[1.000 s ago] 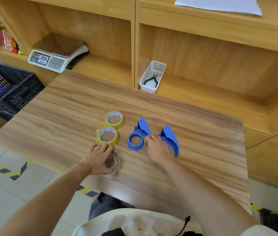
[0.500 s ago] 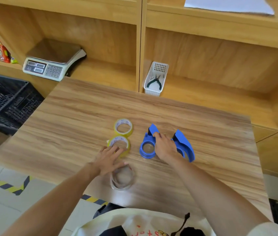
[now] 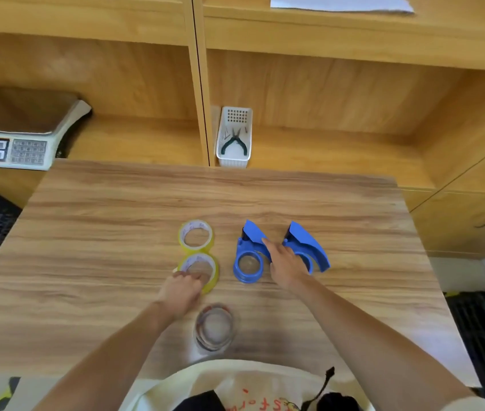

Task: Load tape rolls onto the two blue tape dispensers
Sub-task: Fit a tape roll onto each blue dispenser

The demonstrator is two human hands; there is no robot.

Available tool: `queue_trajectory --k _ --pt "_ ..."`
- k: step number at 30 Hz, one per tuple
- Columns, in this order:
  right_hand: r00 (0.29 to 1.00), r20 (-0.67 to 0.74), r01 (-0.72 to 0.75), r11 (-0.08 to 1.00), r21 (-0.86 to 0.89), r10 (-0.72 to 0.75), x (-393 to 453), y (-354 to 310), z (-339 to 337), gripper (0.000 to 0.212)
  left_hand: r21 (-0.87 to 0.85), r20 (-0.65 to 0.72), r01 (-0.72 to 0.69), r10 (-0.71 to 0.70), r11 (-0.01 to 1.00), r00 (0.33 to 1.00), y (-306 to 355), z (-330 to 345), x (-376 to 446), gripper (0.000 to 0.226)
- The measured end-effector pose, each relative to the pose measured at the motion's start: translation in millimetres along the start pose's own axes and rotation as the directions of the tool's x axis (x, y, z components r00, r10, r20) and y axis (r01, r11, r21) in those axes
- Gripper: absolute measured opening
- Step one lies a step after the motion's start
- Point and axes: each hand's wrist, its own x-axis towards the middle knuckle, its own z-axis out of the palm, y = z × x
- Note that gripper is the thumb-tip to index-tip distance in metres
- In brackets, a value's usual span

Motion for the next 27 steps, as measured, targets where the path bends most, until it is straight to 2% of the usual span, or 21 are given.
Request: queue_trajectory --k 2,5,10,14,17,19,22,27 --pt "1.0 -0.009 -0.016 1.0 0.018 0.017 -1.3 1.3 1.0 0.077 -0.037 -0.114 -0.056 0.051 0.998 0.992 -3.0 6.0 -0.1 0.048" --pt "0.998 -0.014 -0.055 0.998 0.021 0.055 -3.2 4.5 -0.4 0.079 -0.09 -0.264 -0.15 0.122 0.985 0.957 -3.0 3.9 -3.6 0.028" --pt "0.999 0.001 -0.053 0.998 -0.038 0.054 -4.2 8.3 -1.5 0.084 -0.104 -0.396 -0.184 0.129 0.977 0.909 5.4 -18.5 6.4 0.031" --pt "0.999 0.003 -0.051 0.997 -0.051 0.052 -1.4 7.6 0.1 0.087 -0.077 -0.381 -0.244 0.198 0.967 0.903 16.9 -31.9 21.9 0.031" --pt "0.998 0.015 -0.056 0.997 -0.047 0.057 0.2 8.3 0.3 0.086 -0.031 -0.351 -0.281 0.253 0.959 0.902 29.9 -38.5 34.6 0.022" --pt "0.998 0.014 -0.058 0.998 -0.026 0.058 1.2 8.8 -0.3 0.079 -0.009 -0.314 -0.291 0.273 0.957 0.909 39.8 -38.4 43.6 0.028" --pt "0.998 -0.005 -0.057 0.998 0.04 0.058 0.7 11.6 -3.2 0.058 0.023 -0.273 -0.276 0.272 0.961 0.923 53.2 -38.6 51.0 0.033" --pt "0.999 -0.023 -0.045 0.996 0.078 0.047 -1.7 15.5 -6.5 0.05 0.021 -0.242 -0.28 0.277 0.96 0.93 63.9 -45.2 59.4 0.038"
